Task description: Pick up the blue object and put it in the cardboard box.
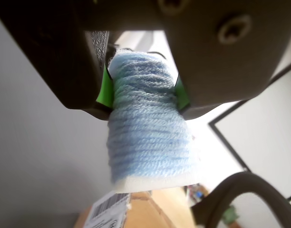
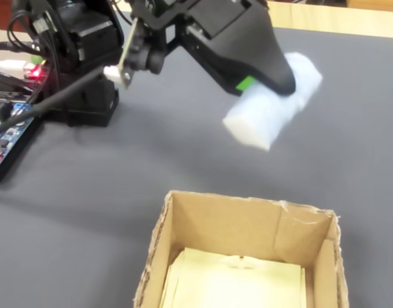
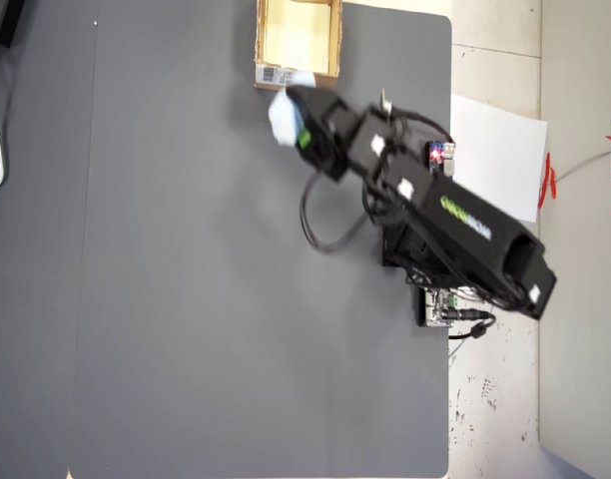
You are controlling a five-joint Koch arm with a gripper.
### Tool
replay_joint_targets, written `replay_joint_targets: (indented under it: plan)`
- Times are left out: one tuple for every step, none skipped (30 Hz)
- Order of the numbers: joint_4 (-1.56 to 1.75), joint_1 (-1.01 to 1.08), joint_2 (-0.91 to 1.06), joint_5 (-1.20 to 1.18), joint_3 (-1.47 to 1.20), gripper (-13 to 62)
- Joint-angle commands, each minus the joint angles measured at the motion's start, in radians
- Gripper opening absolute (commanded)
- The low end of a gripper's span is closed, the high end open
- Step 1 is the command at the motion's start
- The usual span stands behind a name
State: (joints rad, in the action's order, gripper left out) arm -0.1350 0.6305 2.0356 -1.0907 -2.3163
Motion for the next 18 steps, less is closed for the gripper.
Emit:
replay_joint_targets:
  plan:
    - [0.011,0.031,-0.054,0.009,0.152,9.3]
    - [0.006,0.041,-0.075,0.009,0.173,9.3]
    - [0.003,0.058,-0.110,0.009,0.206,9.3]
    - [-0.005,0.078,-0.146,0.011,0.239,9.3]
    - [-0.014,0.094,-0.176,0.011,0.270,9.3]
    - [-0.023,0.106,-0.201,0.012,0.293,9.3]
    - [-0.028,0.118,-0.225,0.017,0.313,9.3]
    - [-0.037,0.138,-0.258,0.020,0.344,9.3]
    - [-0.046,0.160,-0.291,0.025,0.374,9.3]
    - [-0.049,0.173,-0.311,0.028,0.391,9.3]
    - [-0.051,0.192,-0.341,0.028,0.411,9.3]
    - [-0.055,0.209,-0.365,0.028,0.426,9.3]
    - [-0.067,0.233,-0.397,0.028,0.437,9.8]
    - [-0.071,0.241,-0.403,0.026,0.437,12.1]
    - [-0.094,0.245,-0.411,0.025,0.437,18.5]
    - [-0.117,0.247,-0.411,0.017,0.428,26.6]
    - [-0.117,0.249,-0.408,0.015,0.422,28.2]
    - [-0.115,0.249,-0.403,0.015,0.416,29.5]
